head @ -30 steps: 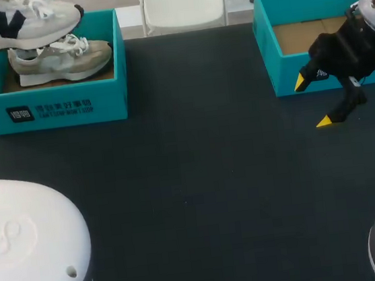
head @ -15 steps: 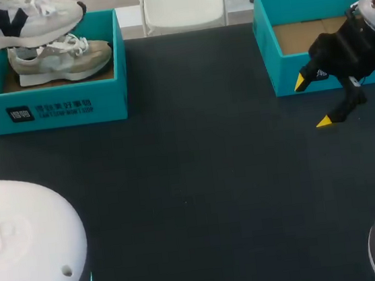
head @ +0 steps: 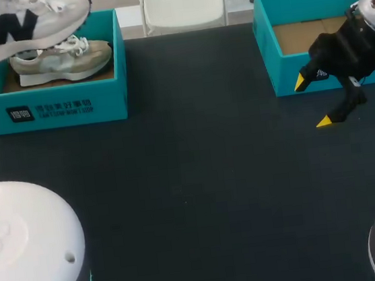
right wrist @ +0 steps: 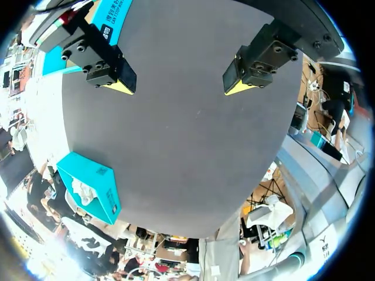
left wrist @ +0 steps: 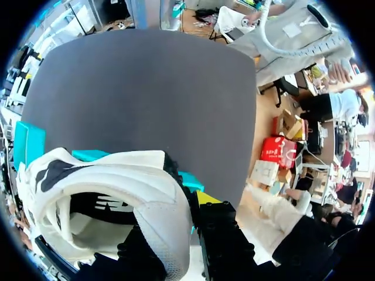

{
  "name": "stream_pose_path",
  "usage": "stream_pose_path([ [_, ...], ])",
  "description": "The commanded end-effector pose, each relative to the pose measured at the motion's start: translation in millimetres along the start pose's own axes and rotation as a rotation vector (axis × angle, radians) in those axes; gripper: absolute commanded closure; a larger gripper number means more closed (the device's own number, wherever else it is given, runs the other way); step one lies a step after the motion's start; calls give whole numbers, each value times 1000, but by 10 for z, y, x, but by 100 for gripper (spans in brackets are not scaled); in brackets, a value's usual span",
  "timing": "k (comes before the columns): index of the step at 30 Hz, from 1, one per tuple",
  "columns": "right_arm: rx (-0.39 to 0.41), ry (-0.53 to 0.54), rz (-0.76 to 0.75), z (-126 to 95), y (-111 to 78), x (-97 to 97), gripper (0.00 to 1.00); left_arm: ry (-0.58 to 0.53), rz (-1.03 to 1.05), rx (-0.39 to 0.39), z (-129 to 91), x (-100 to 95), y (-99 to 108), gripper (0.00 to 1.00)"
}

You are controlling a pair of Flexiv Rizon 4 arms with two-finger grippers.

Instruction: Take the shoe out of the shoebox, open the shoe tongue, remove and reinsert the insole, then place the shoe into the shoebox

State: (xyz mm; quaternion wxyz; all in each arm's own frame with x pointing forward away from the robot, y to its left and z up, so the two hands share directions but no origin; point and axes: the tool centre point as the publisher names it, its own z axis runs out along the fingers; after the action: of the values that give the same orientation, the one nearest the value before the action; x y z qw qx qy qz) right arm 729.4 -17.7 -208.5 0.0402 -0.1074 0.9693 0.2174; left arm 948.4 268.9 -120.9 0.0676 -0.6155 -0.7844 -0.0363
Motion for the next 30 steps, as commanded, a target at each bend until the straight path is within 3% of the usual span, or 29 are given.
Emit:
stream_pose_path([
  [1,3,0,1,15,4,-6,0,5,8,-174,-21,-78,-583,100],
  [13,3,0,1,15,4,-6,0,26,120,-127,155,-620,-1446,100],
  [30,3,0,1,15,4,-6,0,4,207,-39,254,-1304,-2135,100],
])
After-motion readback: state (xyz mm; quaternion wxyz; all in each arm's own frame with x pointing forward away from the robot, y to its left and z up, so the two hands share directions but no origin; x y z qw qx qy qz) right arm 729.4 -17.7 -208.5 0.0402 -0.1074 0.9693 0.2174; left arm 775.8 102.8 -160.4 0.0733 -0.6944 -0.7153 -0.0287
